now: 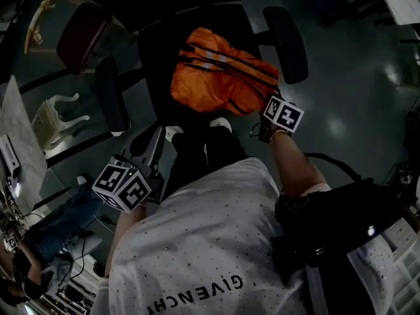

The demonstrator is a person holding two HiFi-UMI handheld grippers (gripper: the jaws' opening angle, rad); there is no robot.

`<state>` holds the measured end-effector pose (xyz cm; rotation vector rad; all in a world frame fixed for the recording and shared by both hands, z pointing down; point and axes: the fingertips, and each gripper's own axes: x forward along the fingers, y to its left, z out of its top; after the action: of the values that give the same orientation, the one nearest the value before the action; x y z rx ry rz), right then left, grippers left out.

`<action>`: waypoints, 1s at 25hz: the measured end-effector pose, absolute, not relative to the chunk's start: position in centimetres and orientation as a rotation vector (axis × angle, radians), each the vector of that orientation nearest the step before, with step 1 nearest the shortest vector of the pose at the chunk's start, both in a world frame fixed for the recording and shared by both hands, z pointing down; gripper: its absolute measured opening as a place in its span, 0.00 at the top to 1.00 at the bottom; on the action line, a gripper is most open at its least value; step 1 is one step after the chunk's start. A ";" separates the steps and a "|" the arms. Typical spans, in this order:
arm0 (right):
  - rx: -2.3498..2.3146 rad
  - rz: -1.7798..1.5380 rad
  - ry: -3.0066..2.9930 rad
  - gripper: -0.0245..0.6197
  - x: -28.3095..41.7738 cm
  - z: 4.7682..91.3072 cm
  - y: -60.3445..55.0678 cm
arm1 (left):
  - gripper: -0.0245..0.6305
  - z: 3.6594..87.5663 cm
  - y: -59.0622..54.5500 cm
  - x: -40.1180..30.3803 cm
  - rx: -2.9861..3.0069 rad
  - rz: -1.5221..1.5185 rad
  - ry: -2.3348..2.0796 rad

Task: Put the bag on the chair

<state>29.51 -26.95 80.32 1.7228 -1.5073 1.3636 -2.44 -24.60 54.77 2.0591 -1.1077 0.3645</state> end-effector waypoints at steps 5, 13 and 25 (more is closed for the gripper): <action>1.733 1.371 -1.492 0.96 30.0 80.9 -26.3 | 0.97 54.9 -24.4 -2.5 2.064 0.386 -1.093; 1.717 1.327 -1.402 0.90 31.5 82.2 -25.3 | 0.97 55.2 -24.5 -3.0 2.058 0.395 -1.094; 1.655 1.378 -1.411 0.86 33.1 83.8 -24.8 | 0.97 56.2 -24.5 -3.7 2.029 0.387 -1.149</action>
<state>33.06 -24.82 83.81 1.6552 -1.4115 1.3782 -3.69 -24.47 56.18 2.0291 -1.1486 0.3872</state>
